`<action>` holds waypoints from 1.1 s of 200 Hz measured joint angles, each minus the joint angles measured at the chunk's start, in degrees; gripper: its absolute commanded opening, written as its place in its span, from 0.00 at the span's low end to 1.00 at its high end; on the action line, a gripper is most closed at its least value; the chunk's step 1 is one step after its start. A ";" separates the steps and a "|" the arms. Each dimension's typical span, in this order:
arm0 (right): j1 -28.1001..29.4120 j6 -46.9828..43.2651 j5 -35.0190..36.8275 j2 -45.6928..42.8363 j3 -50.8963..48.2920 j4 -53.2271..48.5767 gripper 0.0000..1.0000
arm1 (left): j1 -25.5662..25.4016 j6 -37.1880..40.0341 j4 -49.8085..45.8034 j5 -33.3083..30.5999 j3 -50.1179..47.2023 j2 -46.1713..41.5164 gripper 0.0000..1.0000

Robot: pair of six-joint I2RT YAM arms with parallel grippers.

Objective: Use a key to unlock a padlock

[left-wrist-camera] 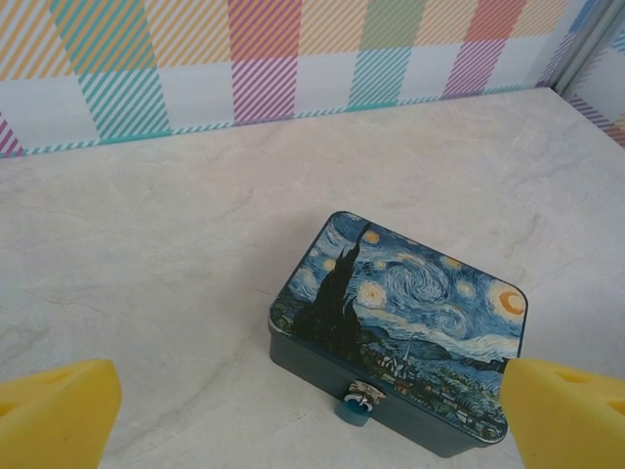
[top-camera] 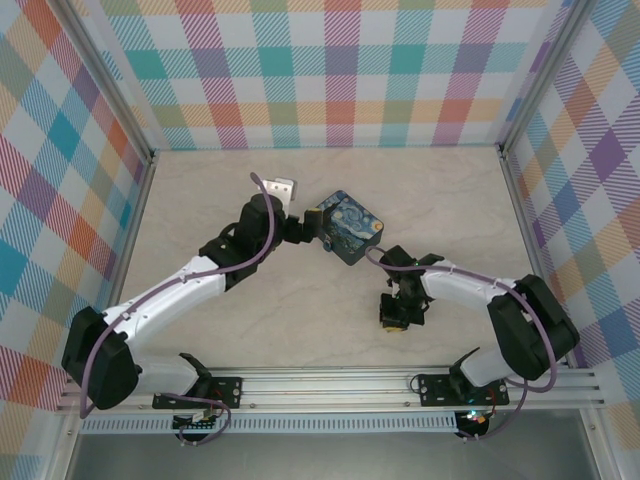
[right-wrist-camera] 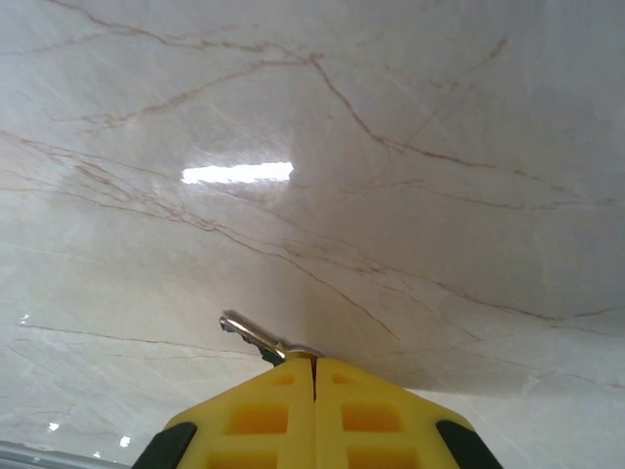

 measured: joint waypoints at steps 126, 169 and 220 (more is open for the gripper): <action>-1.16 13.60 -2.80 -14.93 3.15 27.76 0.00 | 1.14 -44.13 1.27 15.21 -3.23 -0.66 0.92; -1.16 12.24 -2.36 -13.40 7.08 37.48 0.00 | 1.88 -67.45 10.58 20.94 -8.04 2.51 0.74; -1.16 11.43 -3.85 -6.60 9.94 45.66 0.00 | 1.88 -89.22 22.27 21.99 -14.91 3.48 0.61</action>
